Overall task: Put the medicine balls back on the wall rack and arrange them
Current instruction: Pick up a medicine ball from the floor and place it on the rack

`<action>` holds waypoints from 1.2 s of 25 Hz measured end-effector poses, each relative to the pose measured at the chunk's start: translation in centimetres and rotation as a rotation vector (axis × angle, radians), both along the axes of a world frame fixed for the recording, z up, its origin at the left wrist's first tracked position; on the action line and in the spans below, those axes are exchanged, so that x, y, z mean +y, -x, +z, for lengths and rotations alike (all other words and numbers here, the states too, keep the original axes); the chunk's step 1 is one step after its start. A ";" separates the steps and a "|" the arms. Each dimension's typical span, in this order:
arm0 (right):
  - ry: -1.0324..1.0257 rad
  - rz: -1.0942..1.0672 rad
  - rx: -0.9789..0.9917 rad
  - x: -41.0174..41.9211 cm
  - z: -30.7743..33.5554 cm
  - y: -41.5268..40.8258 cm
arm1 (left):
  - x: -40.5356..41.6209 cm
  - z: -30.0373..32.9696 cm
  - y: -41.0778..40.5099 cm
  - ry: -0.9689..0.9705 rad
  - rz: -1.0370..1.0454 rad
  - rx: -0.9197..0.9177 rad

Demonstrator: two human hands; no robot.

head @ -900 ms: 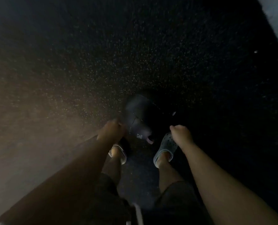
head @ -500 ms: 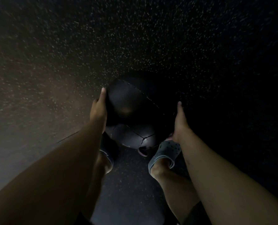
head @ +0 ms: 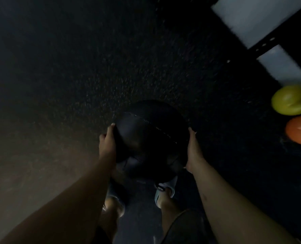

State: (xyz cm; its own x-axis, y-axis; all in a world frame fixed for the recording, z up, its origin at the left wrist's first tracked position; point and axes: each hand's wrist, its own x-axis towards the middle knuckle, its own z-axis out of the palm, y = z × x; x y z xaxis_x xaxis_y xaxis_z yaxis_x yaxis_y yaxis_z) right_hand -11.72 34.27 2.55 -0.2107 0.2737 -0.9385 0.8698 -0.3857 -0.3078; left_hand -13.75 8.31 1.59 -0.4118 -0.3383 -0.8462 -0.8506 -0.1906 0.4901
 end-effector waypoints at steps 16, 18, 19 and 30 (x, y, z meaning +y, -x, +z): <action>-0.523 -0.727 1.195 28.4 61.0 -5.5 | 35.9 61.6 9.0 -0.491 -0.514 0.979; -0.597 -0.757 1.219 32.6 66.3 -9.3 | 41.1 67.0 6.4 -0.603 -0.557 1.060; -0.642 -0.771 1.234 34.8 68.7 -11.1 | 43.6 69.2 5.0 -0.647 -0.568 1.095; -0.824 -0.854 1.405 53.8 78.8 -17.5 | 65.6 80.6 0.8 -0.809 -0.666 1.318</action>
